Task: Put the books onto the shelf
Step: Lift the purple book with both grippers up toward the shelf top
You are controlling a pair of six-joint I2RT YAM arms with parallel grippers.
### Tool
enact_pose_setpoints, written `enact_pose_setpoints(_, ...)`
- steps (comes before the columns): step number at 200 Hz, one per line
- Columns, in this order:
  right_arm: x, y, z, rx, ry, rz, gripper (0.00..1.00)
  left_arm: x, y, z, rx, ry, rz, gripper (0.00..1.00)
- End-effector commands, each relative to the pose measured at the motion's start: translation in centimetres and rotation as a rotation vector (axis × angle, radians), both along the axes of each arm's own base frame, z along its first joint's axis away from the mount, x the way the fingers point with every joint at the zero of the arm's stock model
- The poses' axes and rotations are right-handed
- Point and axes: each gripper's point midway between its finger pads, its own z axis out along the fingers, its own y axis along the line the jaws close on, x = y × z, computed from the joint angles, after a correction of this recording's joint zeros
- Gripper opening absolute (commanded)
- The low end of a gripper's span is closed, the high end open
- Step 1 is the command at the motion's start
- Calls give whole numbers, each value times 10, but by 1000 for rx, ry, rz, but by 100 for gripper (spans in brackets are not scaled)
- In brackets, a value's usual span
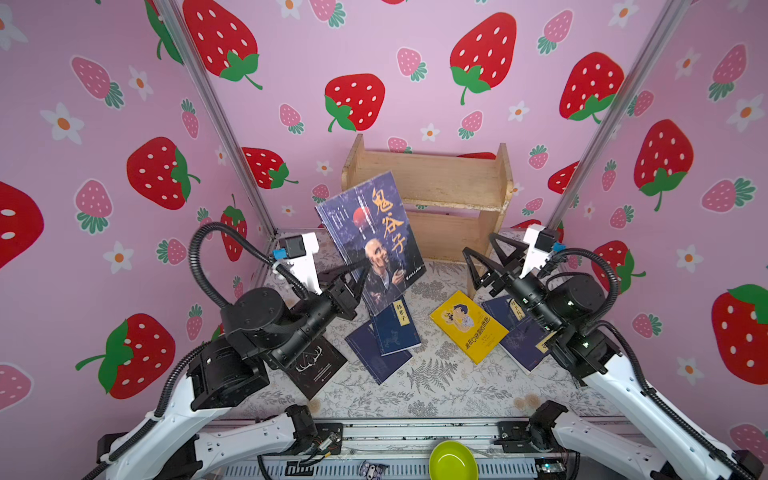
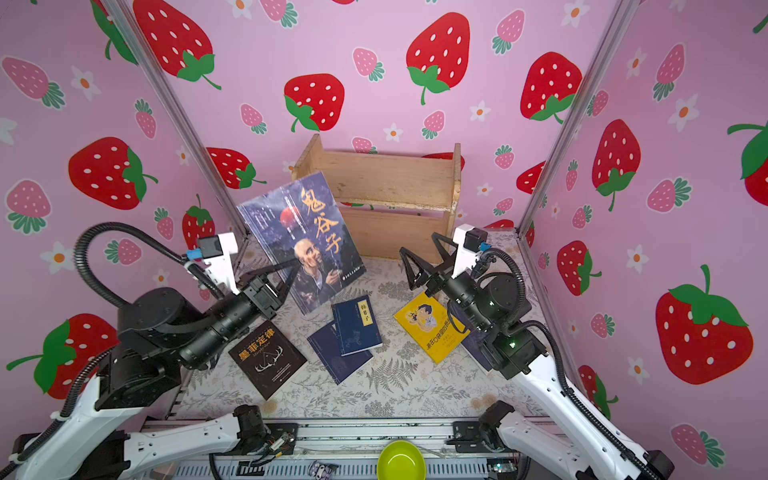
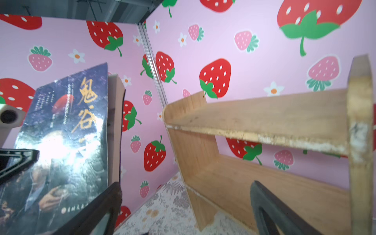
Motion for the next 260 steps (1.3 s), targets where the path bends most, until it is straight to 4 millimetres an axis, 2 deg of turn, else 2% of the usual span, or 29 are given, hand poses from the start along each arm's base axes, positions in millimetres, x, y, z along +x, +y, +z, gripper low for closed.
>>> enact_pose_setpoints(1, 10, -10, 49, 36, -149, -121, 100, 10, 3, 72, 34, -262, 116, 0)
enact_pose_setpoints(25, 24, -5, 77, 78, -218, -169, 100, 28, -15, 108, -51, -351, 170, 0)
enact_pose_setpoints(41, 29, -2, 87, 118, -255, -178, 100, 46, -28, 120, -101, -369, 193, 0)
enact_pose_setpoints(57, 31, 0, 96, 148, -296, -184, 100, 75, -36, 125, -157, -340, 206, 0)
enact_pose_setpoints(67, 33, 2, 101, 154, -314, -191, 100, 98, -38, 122, -204, -303, 208, 0)
enact_pose_setpoints(95, 42, 8, 109, 170, -327, -206, 100, 159, -30, 108, -373, -242, 269, 0)
enact_pose_setpoints(110, 50, 11, 108, 170, -319, -220, 100, 184, -27, 98, -479, -212, 275, 0)
enact_pose_setpoints(145, 76, 20, 99, 157, -292, -289, 100, 231, -34, 76, -623, -122, 286, 0)
enact_pose_setpoints(163, 88, 28, 93, 148, -291, -302, 100, 246, -36, 62, -655, -77, 307, 0)
enact_pose_setpoints(192, 116, 50, 83, 81, -249, -319, 100, 259, -35, 40, -672, -9, 356, 0)
enact_pose_setpoints(212, 131, 64, 73, 44, -216, -312, 100, 262, -34, 27, -675, 28, 385, 0)
enact_pose_setpoints(249, 149, 77, 58, 8, -144, -318, 100, 258, -31, 12, -660, 67, 413, 0)
enact_pose_setpoints(260, 154, 80, 55, 0, -123, -316, 100, 257, -31, 8, -647, 78, 418, 4)
